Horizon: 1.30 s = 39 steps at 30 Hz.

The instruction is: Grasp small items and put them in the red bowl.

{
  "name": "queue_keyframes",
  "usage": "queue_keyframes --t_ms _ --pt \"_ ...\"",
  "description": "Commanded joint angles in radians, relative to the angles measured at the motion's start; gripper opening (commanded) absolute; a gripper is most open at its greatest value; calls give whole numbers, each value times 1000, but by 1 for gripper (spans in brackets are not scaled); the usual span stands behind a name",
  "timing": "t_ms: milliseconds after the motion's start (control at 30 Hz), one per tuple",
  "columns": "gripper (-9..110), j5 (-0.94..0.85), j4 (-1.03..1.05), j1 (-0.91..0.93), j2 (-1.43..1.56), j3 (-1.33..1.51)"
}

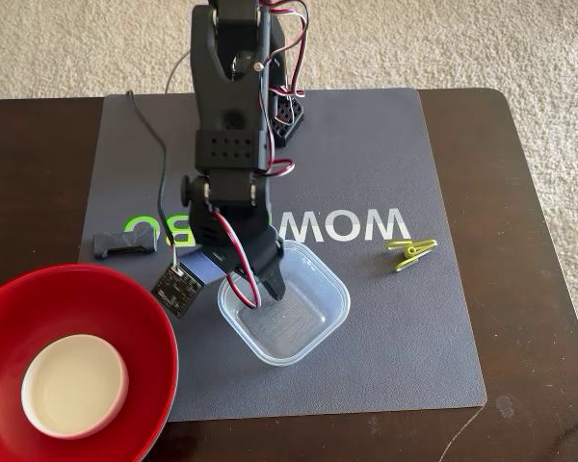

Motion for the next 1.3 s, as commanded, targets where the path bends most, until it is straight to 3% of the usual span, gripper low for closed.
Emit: queue_keyframes --t_ms 0,200,433,533,633,733,900,1067,1167,1267 --pt "0 -57 3 -17 -9 -8" --pt "0 -81 31 8 227 8" --pt "0 -92 98 -37 756 -18" --pt "0 -137 101 48 796 -120" --pt "0 -187 101 230 615 -282" --pt "0 -209 137 396 253 -551" --pt "0 -212 531 503 -584 -1707" --pt "3 -184 525 514 -684 -1712" --pt "24 -190 531 514 -675 -1703" --pt "34 -210 531 511 -584 -1667"
